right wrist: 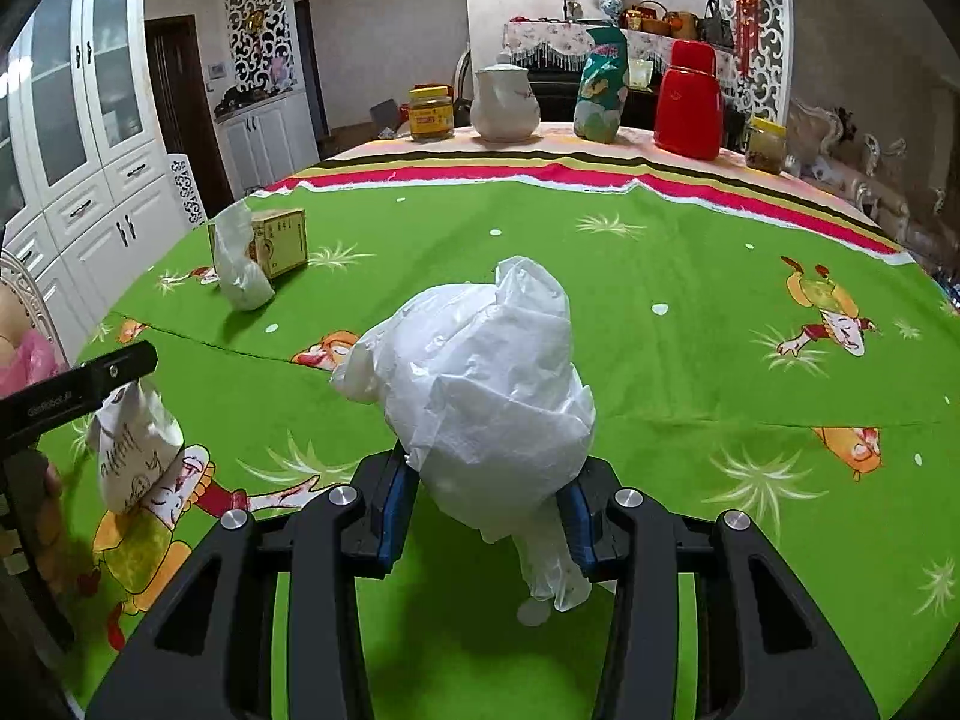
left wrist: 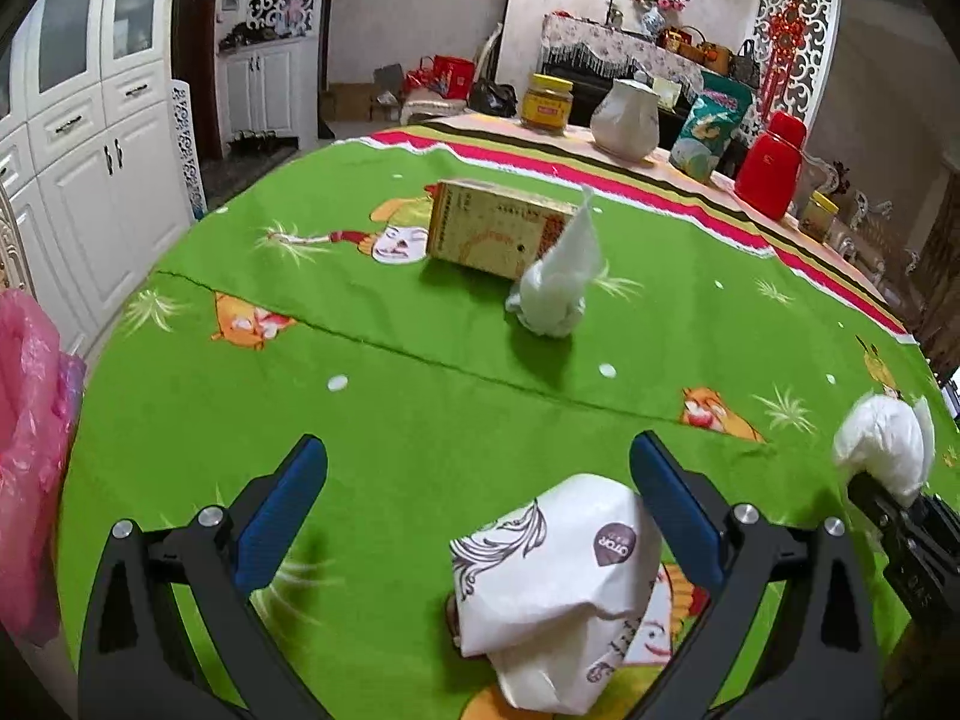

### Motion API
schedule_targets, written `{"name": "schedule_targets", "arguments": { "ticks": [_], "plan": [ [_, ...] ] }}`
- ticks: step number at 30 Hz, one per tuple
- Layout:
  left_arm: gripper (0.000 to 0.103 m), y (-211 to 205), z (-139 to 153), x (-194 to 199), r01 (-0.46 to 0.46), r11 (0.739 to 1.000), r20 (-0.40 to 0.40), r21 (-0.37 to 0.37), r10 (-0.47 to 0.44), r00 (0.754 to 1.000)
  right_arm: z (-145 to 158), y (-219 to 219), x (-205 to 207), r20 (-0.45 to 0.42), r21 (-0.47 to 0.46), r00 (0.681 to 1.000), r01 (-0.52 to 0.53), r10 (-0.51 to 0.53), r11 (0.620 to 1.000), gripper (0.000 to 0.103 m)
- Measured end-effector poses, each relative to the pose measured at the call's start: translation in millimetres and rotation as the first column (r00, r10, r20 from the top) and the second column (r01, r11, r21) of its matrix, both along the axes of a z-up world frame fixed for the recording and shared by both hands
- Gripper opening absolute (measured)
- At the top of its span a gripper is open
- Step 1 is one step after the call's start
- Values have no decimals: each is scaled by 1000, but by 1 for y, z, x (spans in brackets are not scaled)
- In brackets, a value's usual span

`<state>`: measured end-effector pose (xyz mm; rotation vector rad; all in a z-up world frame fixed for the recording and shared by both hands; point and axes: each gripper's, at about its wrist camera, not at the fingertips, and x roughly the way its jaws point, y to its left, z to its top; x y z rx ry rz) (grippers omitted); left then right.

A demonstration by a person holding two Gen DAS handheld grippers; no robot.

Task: Collect trash
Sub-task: 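Lift the paper cup with the left tool while the right tool grasps a white plastic bag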

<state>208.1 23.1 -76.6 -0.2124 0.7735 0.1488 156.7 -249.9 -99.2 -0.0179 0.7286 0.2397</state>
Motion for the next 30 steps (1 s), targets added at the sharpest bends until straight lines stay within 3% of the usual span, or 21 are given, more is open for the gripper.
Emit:
{"name": "schedule_targets", "arguments": {
  "ticks": [3,5,8,11,18,22,23,24,26,30],
  "plan": [
    [98,-1,0,-5,15,999,-16,-52,-16,1000,-1,-6,2,-12,26,1000,4,-4,1000,42],
    [98,-3,5,-15,21,997,15,-68,-20,1000,-1,-12,3,-18,45,1000,12,-12,999,42],
    [98,-21,16,-27,66,998,35,-5,-66,997,-2,-17,4,-24,62,999,26,-24,998,42],
    [98,-36,11,-36,108,990,4,95,-109,994,-2,-21,5,-26,68,999,33,-31,997,42],
    [96,-28,-18,-21,103,989,-73,105,-96,993,-2,-21,3,-27,63,999,30,-29,998,42],
    [91,-35,-22,-19,155,983,-101,101,-145,984,-3,-22,3,-33,70,999,33,-31,997,42],
    [85,-37,-22,-20,166,981,-106,103,-155,982,-3,-22,3,-34,71,999,33,-30,997,42],
    [71,-38,-23,-20,182,979,-112,97,-171,979,-3,-22,3,-35,71,999,32,-29,997,42],
    [69,-40,-26,-18,197,977,-129,87,-185,974,-4,-22,2,-34,70,999,31,-28,997,42],
    [69,-34,-19,-24,178,982,-81,69,-172,982,-3,-21,2,-31,64,999,27,-25,998,42]
  ]
}}
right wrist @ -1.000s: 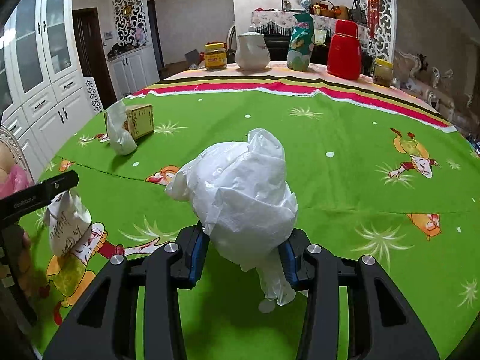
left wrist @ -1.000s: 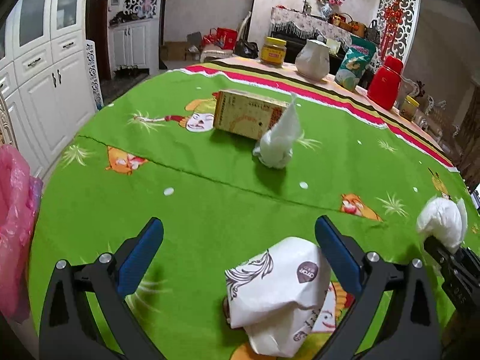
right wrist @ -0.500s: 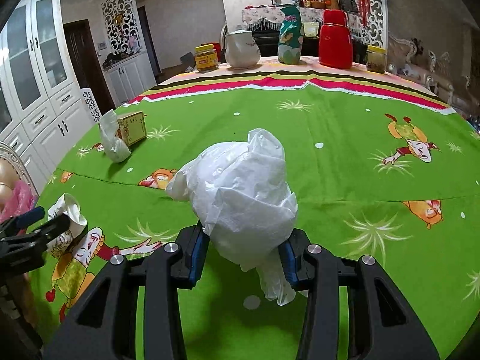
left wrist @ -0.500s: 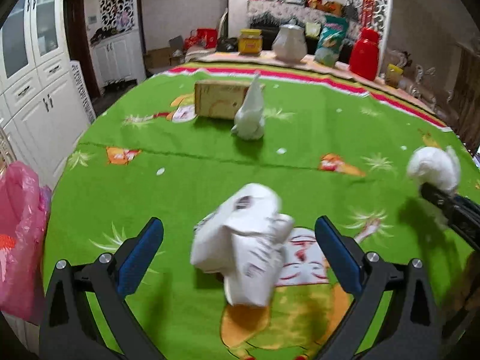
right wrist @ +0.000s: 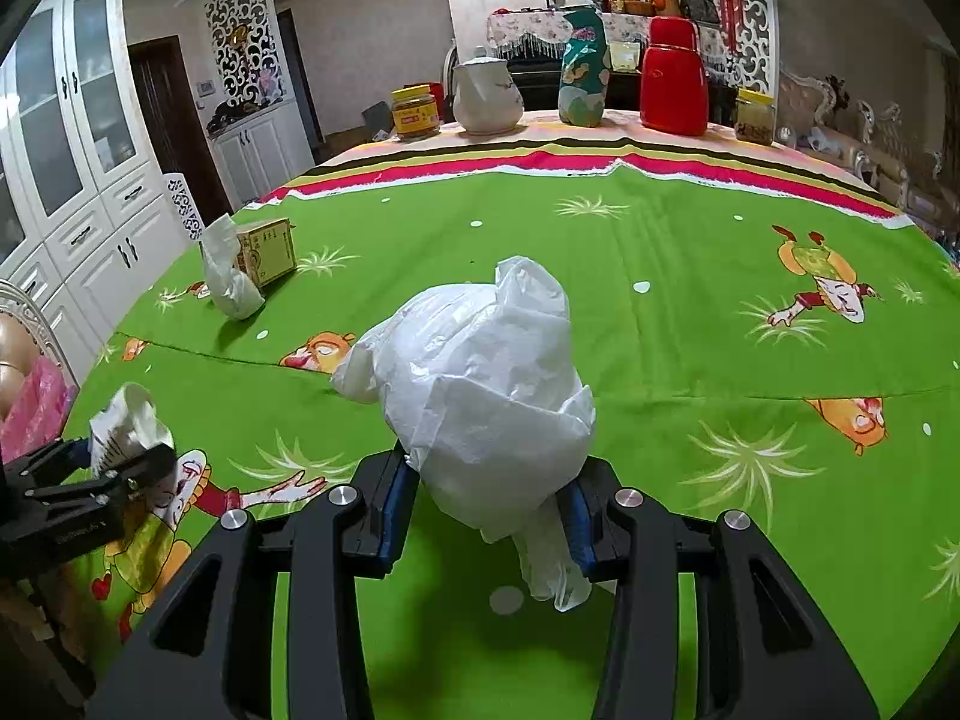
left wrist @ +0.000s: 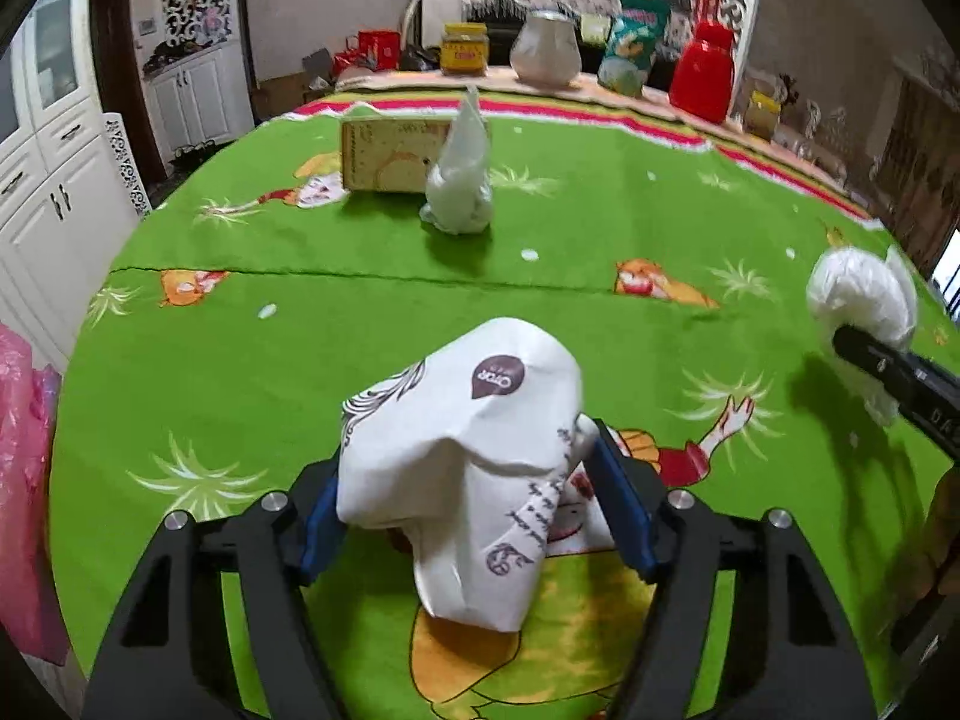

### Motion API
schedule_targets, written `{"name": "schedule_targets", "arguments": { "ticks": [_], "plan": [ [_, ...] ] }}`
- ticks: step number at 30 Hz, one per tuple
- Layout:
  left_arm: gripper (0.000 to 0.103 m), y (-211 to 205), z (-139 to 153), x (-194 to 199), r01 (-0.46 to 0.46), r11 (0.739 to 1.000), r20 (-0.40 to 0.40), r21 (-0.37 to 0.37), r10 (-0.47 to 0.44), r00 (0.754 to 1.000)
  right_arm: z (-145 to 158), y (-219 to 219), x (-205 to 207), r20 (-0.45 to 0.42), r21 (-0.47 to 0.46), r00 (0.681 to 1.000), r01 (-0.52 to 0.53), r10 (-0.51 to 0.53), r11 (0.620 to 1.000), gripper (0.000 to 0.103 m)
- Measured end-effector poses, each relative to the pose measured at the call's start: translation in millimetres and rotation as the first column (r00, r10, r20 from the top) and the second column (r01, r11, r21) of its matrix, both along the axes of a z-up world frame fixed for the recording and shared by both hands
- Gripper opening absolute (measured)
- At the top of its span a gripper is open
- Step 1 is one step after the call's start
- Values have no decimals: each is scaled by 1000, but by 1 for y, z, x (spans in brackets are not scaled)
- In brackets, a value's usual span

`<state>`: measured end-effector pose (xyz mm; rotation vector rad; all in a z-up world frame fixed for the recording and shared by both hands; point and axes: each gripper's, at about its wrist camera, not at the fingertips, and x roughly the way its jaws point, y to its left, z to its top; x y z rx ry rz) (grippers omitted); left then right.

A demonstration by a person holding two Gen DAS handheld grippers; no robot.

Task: Collect trash
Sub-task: 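Lift the paper cup with the left tool while the right tool grasps a white plastic bag, then carry the paper cup and plastic bag to the pink bin and open both tools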

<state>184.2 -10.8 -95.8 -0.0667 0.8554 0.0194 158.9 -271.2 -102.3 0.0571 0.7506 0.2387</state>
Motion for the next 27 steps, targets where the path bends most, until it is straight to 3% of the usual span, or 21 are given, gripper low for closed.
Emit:
{"name": "schedule_targets", "arguments": {
  "ticks": [8,27],
  "plan": [
    [69,-3,17,-19,-45,998,106,50,40,994,2,5,-4,18,-24,1000,-17,17,1000,42],
    [69,3,37,-53,-85,996,234,37,74,970,13,47,-30,91,-58,982,-160,164,985,42]
  ]
}}
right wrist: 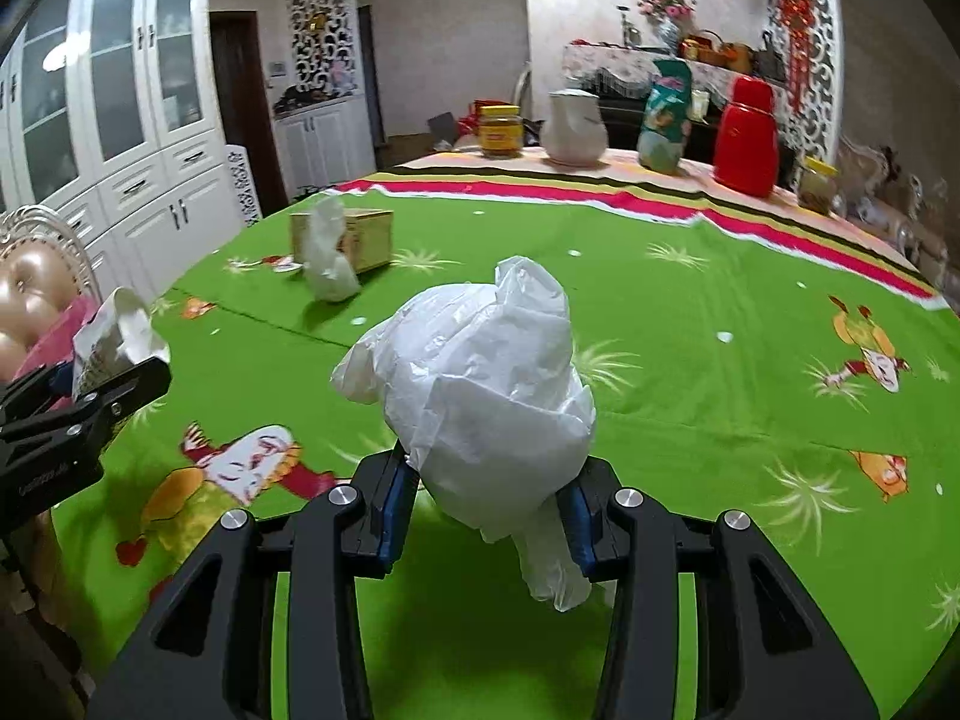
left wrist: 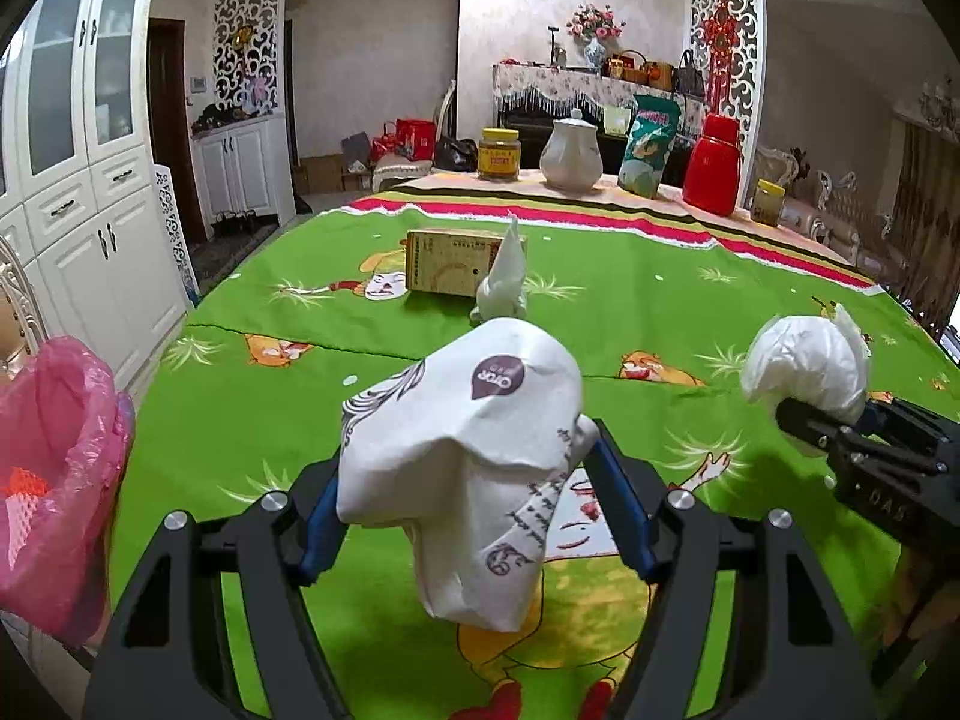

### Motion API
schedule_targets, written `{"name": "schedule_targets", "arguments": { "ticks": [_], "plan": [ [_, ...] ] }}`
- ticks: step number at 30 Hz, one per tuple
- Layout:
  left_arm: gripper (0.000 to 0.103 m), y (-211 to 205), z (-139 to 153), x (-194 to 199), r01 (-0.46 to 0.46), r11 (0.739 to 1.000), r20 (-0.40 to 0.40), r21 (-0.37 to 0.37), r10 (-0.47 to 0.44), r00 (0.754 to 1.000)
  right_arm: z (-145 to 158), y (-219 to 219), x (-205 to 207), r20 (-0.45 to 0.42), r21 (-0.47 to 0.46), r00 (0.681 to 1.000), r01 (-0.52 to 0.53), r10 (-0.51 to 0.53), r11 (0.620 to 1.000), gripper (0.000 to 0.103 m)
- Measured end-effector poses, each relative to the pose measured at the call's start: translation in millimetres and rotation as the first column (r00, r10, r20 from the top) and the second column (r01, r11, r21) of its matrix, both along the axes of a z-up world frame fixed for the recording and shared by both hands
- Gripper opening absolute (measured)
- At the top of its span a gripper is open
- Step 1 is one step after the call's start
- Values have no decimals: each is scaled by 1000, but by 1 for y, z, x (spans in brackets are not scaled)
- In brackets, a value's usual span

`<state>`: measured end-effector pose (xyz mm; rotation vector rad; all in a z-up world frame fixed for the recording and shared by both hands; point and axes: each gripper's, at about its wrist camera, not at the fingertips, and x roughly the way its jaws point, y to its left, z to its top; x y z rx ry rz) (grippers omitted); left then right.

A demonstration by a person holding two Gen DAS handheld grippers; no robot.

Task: Collect trash
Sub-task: 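Carry the paper cup and plastic bag to the pink bin and open both tools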

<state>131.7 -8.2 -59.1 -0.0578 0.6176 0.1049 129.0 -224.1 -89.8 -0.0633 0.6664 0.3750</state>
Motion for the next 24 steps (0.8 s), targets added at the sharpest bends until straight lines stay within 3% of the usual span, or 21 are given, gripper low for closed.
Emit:
{"name": "schedule_targets", "arguments": {
  "ticks": [10,24],
  "plan": [
    [69,9,6,-23,-23,1000,70,5,23,997,5,36,-22,29,-27,995,-94,95,995,42],
    [69,52,15,-69,-110,994,176,13,106,979,20,72,-49,124,-98,980,-141,153,985,42]
  ]
}}
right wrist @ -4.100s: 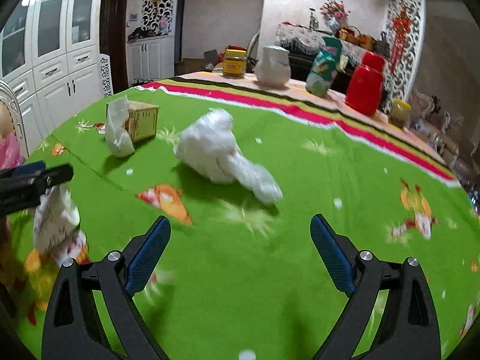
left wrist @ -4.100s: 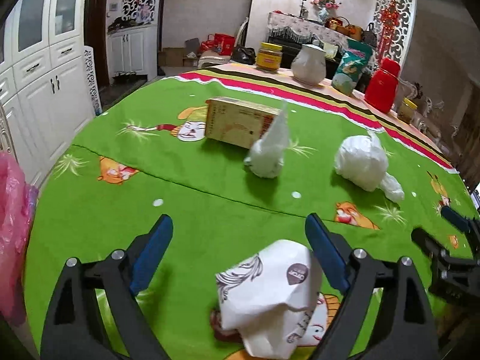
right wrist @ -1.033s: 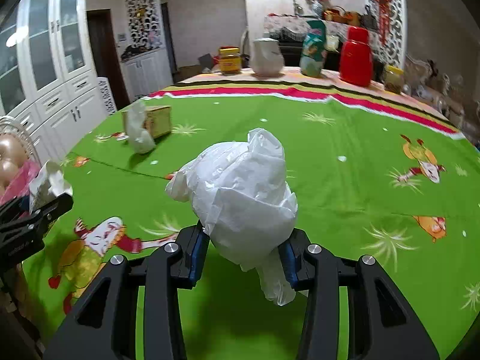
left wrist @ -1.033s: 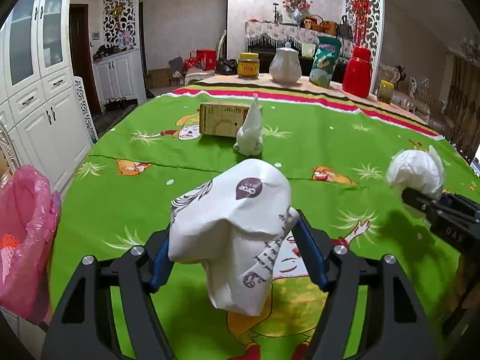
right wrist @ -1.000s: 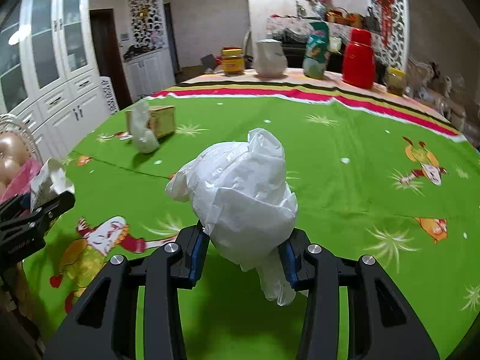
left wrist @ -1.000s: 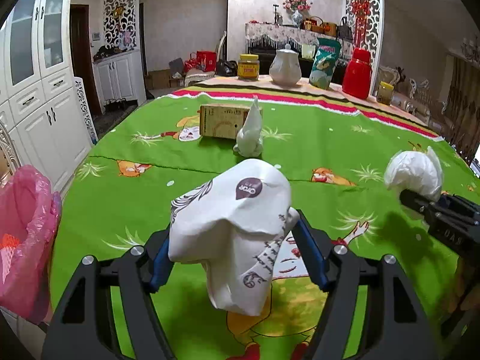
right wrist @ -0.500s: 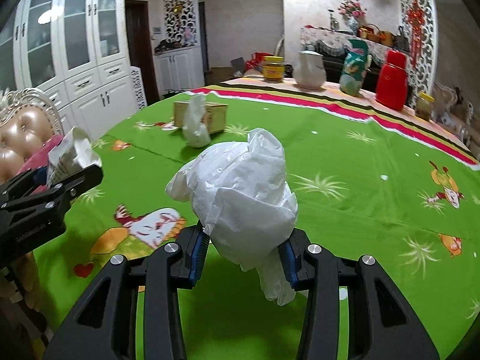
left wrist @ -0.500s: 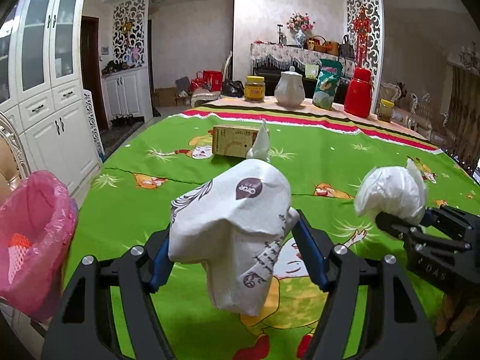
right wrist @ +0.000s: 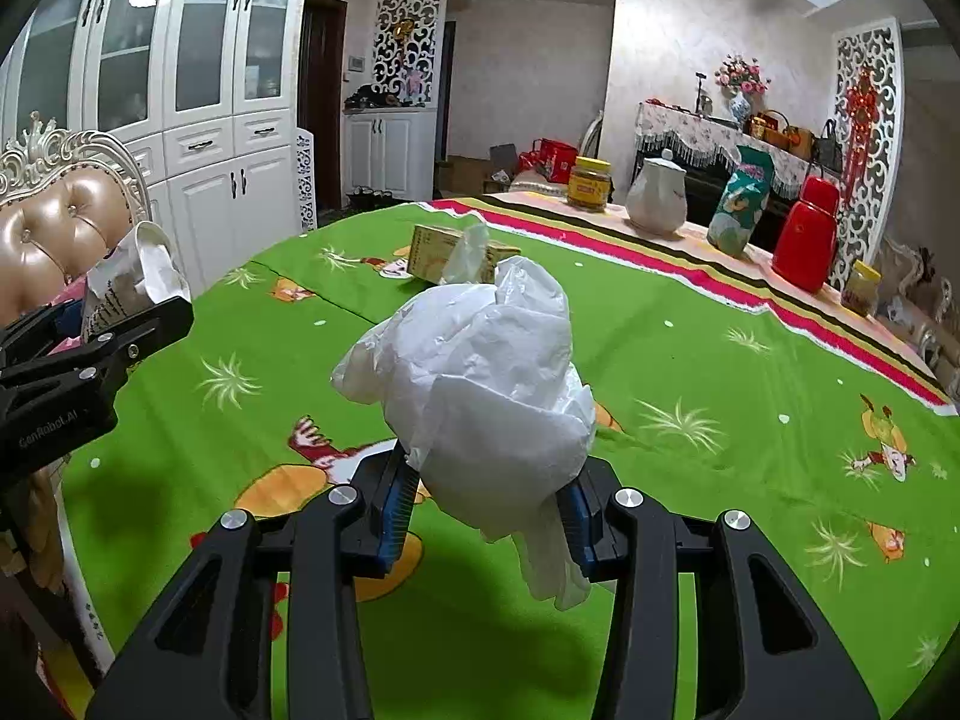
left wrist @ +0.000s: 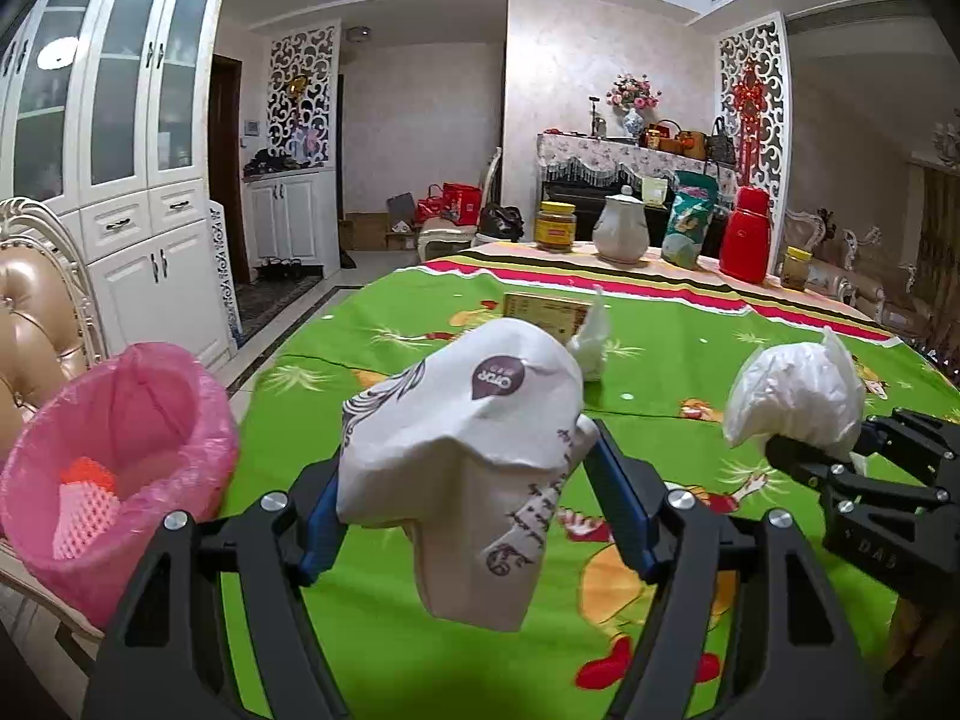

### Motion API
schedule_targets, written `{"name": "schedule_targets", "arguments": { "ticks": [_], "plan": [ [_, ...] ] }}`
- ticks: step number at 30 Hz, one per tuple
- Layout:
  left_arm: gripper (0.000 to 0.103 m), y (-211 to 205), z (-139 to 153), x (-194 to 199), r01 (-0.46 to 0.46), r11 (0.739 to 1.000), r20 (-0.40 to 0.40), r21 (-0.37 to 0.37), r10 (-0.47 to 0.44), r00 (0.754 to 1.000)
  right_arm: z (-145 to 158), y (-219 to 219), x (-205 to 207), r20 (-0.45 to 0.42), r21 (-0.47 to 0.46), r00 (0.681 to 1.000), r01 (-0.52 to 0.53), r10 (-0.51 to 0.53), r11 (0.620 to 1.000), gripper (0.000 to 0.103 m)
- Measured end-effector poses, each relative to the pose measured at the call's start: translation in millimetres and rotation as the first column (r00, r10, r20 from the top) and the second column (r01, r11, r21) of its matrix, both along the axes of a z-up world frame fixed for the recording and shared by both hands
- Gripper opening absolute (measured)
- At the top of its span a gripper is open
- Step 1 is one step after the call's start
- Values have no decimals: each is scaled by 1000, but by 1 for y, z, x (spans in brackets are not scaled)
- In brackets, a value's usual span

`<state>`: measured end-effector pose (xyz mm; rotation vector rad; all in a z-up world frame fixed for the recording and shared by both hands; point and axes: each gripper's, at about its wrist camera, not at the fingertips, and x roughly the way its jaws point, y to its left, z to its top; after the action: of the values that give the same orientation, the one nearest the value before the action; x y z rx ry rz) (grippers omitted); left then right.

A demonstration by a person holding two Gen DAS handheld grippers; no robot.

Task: Collect trash
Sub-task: 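Carry the paper cup and plastic bag to the pink bin and open both tools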

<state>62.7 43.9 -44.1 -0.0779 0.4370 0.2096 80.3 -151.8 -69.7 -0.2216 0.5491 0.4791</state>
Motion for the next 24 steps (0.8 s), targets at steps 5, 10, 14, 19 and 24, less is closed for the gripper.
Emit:
{"name": "schedule_targets", "arguments": {
  "ticks": [5,10,14,19,24],
  "plan": [
    [69,20,8,-18,-41,999,31,-4,41,999,4,13,-5,6,-8,1000,-29,29,1000,42],
    [69,41,15,-37,-83,996,56,5,83,995,9,36,-11,9,-6,997,-77,77,997,42],
    [69,64,22,-55,-131,991,78,15,130,988,18,58,-16,21,9,993,-116,116,993,42],
    [69,104,27,-78,-200,980,86,18,197,977,27,95,-25,37,22,983,-181,180,983,42],
    [69,151,29,-101,-256,967,81,13,254,964,35,141,-33,41,38,966,-257,256,966,42]
  ]
}}
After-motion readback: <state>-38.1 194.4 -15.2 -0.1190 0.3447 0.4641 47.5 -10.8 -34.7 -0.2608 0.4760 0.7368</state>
